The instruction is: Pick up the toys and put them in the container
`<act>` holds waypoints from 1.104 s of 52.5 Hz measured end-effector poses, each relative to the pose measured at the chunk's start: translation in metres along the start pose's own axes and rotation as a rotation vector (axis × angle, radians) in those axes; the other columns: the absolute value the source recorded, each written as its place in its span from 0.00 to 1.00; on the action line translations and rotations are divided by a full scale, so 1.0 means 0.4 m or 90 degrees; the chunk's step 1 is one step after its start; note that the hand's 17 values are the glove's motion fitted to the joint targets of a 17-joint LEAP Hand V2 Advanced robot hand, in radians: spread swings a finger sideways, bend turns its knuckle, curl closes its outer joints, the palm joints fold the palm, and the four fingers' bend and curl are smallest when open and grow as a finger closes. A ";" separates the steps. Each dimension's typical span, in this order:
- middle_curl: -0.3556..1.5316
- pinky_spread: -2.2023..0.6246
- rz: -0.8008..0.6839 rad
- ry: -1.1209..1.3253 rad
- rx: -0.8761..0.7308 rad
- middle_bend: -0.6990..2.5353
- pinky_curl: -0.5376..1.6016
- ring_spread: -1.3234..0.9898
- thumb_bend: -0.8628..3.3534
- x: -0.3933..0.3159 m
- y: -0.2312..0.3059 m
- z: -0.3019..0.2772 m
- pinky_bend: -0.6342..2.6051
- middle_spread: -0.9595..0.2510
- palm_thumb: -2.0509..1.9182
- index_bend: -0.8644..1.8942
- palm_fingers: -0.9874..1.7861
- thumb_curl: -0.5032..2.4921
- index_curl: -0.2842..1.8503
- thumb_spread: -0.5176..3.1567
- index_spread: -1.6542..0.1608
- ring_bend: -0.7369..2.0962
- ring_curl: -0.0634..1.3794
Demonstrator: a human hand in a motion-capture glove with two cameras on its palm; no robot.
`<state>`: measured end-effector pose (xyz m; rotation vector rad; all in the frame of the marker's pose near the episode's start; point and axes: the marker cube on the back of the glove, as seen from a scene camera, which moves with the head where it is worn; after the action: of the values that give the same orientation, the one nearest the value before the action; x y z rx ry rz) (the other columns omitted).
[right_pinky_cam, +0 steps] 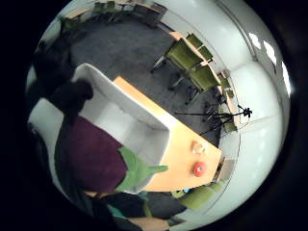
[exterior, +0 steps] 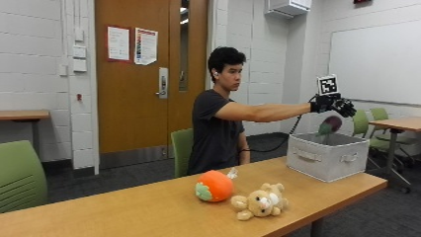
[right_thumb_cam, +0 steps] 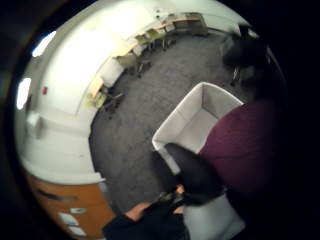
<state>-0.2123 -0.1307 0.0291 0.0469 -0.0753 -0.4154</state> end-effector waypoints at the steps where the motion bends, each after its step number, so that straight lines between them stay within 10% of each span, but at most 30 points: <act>1: 0.50 0.64 0.008 0.005 -0.003 0.47 0.47 0.42 0.17 0.008 0.000 0.004 0.49 0.56 0.55 0.32 0.57 0.37 0.68 0.44 0.69 0.68 0.37; 5: 0.48 0.66 -0.024 0.022 -0.010 0.42 0.48 0.43 0.17 0.026 0.010 0.006 0.54 0.60 0.50 0.32 0.42 0.34 0.63 0.43 0.69 0.64 0.35; 17: 0.45 0.70 -0.023 -0.002 0.007 0.40 0.45 0.43 0.18 -0.094 0.052 -0.023 0.55 0.65 0.48 0.36 0.40 0.29 0.53 0.42 0.70 0.61 0.28; 58: 0.43 0.72 0.270 0.167 0.017 0.38 0.40 0.40 0.18 0.800 0.550 -0.208 0.45 0.64 0.48 0.39 0.45 0.22 0.44 0.42 0.71 0.57 0.23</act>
<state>0.1747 -0.0566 -0.0201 0.1097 0.1666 0.0177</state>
